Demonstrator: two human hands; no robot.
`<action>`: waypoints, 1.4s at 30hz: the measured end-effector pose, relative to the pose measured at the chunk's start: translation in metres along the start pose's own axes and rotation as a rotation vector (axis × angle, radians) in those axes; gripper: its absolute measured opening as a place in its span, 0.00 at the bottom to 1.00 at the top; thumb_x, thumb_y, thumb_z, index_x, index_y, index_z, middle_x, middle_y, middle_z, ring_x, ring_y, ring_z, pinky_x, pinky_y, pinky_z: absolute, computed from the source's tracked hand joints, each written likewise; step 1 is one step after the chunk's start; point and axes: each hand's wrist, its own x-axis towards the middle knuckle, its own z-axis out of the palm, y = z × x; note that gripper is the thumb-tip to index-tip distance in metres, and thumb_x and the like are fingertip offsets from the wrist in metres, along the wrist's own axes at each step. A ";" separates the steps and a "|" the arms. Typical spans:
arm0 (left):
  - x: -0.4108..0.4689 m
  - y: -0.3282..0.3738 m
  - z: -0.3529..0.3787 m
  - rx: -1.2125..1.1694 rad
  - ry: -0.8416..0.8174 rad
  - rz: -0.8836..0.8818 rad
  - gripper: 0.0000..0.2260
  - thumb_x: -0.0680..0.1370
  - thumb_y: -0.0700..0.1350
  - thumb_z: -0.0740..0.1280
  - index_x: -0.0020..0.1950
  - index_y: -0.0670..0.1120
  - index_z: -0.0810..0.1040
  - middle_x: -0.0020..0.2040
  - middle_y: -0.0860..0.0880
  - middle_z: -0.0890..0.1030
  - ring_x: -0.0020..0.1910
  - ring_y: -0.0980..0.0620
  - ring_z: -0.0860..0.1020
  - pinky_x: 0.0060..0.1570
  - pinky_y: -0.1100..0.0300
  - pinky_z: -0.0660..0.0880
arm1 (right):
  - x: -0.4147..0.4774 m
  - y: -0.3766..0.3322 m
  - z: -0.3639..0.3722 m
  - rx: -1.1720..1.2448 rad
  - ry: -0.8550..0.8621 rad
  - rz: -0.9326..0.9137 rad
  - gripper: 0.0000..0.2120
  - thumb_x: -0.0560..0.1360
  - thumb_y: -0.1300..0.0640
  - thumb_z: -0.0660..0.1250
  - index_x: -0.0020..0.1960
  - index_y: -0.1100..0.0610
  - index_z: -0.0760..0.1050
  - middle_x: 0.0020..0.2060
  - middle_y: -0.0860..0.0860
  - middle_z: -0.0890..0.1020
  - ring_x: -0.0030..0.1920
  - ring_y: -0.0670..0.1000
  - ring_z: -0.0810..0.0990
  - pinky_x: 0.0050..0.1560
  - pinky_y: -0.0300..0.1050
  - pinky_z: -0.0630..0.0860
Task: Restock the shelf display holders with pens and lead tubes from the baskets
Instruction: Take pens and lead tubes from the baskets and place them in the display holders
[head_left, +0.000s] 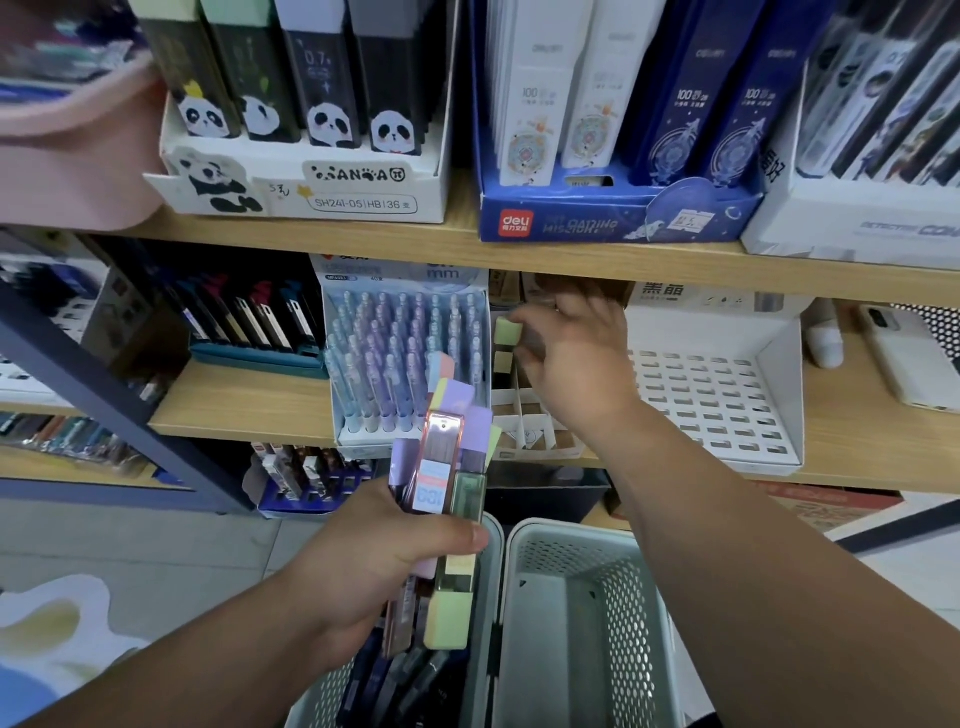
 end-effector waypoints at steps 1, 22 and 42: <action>0.000 0.000 0.001 0.003 -0.003 -0.001 0.15 0.61 0.47 0.78 0.47 0.47 0.85 0.42 0.47 0.84 0.42 0.51 0.81 0.50 0.54 0.74 | 0.000 0.002 -0.001 0.022 -0.053 -0.006 0.18 0.72 0.57 0.73 0.62 0.50 0.81 0.60 0.53 0.80 0.63 0.61 0.74 0.71 0.59 0.63; 0.006 0.000 0.024 -0.064 -0.166 0.007 0.11 0.60 0.44 0.79 0.42 0.49 0.87 0.37 0.49 0.84 0.36 0.53 0.82 0.41 0.60 0.76 | -0.020 -0.021 -0.052 0.934 -0.357 0.379 0.13 0.84 0.45 0.59 0.56 0.46 0.81 0.48 0.45 0.85 0.41 0.39 0.82 0.45 0.40 0.77; 0.015 0.000 0.035 0.178 -0.114 0.033 0.09 0.59 0.44 0.77 0.35 0.48 0.80 0.32 0.49 0.75 0.30 0.54 0.72 0.29 0.65 0.68 | -0.015 -0.021 -0.063 1.018 -0.385 0.491 0.07 0.74 0.64 0.75 0.51 0.58 0.83 0.36 0.54 0.85 0.31 0.45 0.80 0.33 0.37 0.77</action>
